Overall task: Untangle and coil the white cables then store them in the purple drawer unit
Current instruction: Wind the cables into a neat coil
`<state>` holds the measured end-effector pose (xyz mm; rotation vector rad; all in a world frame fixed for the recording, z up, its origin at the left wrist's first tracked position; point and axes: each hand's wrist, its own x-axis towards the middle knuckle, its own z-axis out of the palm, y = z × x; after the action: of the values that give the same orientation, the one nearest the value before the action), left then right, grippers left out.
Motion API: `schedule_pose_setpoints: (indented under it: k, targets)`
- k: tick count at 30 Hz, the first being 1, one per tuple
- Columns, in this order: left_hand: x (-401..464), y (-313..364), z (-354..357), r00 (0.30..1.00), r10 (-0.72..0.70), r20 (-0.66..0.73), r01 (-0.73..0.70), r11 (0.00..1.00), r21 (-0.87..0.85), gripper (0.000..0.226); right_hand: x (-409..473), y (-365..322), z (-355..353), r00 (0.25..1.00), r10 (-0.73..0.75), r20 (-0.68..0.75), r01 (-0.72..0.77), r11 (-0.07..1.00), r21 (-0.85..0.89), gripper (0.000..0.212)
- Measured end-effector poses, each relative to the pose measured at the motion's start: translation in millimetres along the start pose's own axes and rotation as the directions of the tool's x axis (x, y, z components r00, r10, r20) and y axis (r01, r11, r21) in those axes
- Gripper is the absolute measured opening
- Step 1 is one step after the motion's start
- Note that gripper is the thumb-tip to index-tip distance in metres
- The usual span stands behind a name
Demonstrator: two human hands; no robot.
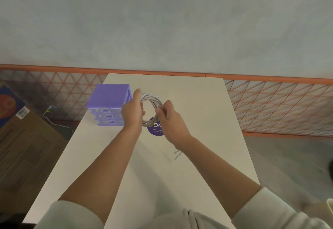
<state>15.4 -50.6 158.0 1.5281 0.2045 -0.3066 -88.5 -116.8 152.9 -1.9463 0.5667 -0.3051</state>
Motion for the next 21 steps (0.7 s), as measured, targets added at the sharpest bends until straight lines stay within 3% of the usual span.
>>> schedule_pose_setpoints:
  k: [4, 7, 13, 17, 21]
  targets:
    - [5.4, 0.9, 2.0, 0.986, 0.122, -0.118, -0.099, 0.978, 0.185, 0.045, -8.4, -1.5, 6.9, 0.991, -0.135, -0.001, 0.132, 0.973, -0.187, 0.019]
    - [9.7, 1.5, -0.9, 0.985, 0.136, -0.105, -0.106, 0.962, 0.252, 0.045, -7.5, 1.8, 6.4, 0.992, -0.124, 0.009, 0.125, 0.984, -0.13, 0.02]
    - [1.6, 0.6, 0.2, 0.997, -0.056, -0.059, 0.055, 0.998, -0.011, 0.043, 10.0, 4.9, -2.7, 0.995, 0.097, -0.01, -0.097, 0.993, -0.06, 0.04]
    - [4.6, 0.6, -1.1, 0.997, -0.067, -0.043, 0.068, 0.998, 0.003, 0.035, 16.1, 8.6, -5.1, 0.998, 0.03, 0.047, -0.011, 0.938, -0.347, 0.037]
    - [6.3, -0.6, -1.5, 0.996, -0.093, 0.011, 0.093, 0.996, -0.016, 0.037, 17.0, 11.8, -12.2, 0.996, -0.057, 0.061, 0.076, 0.923, -0.378, 0.033]
